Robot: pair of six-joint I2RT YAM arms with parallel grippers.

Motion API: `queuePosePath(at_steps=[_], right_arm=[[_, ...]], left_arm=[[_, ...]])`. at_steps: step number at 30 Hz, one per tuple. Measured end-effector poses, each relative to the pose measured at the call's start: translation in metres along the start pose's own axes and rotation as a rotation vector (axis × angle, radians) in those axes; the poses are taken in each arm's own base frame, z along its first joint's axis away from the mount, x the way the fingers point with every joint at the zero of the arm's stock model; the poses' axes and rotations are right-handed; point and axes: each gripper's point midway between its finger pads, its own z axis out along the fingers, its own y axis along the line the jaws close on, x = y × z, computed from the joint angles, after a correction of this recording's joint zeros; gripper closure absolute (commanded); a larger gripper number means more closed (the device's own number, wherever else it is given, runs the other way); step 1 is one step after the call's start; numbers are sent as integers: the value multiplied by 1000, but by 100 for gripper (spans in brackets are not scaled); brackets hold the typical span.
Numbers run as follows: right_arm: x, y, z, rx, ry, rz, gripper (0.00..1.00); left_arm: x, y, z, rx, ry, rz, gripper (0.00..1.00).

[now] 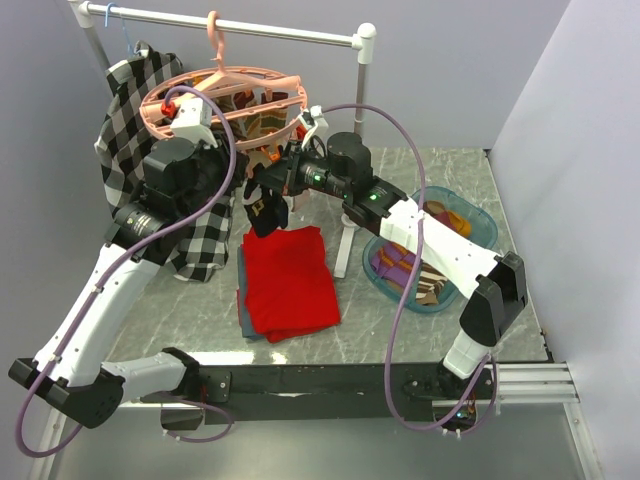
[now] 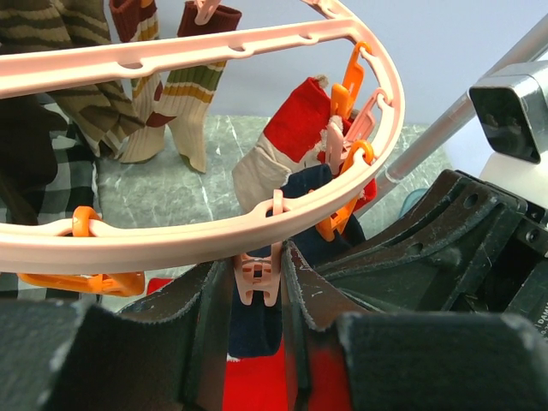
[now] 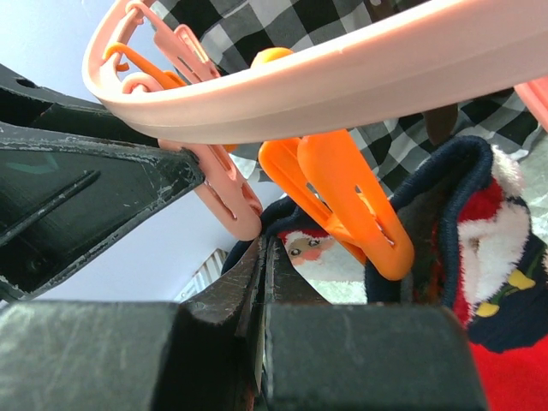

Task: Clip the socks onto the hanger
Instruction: Clamp the sock onto the hanger.

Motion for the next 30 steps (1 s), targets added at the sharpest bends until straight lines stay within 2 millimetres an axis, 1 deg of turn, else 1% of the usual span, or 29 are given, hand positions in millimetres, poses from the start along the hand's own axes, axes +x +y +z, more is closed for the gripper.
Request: queuePosePath(at_steps=[7,13,21,23,24,26,27,29,30], right_arm=[[-1,2,0,-7,0,5,100],[-7,9,-1,-24,-10,7,100],[-18,21,-2,-56,-30,13,100],[-20,22,-2,-59,-34,17,100],[-20,23,-2,-61,-35,19,100],[-20,23,-2,-62,-34,22,100],[-20,23,-2,-61,-33,22,100],[-20,22,-2,-58,-31,20,100],[-20,21,-2,-55,-32,18,100]], left_arm=[[1,-1,0,9,4,1,88],[1,-1,0,8,4,1,87],[6,-1,1,15,11,1,85],[6,-1,2,19,9,-1,81],[7,-1,2,20,10,-3,71],[8,-2,3,22,11,-4,60],[8,-1,3,21,9,-5,49],[6,0,2,16,3,-16,38],[6,0,1,15,0,-16,26]])
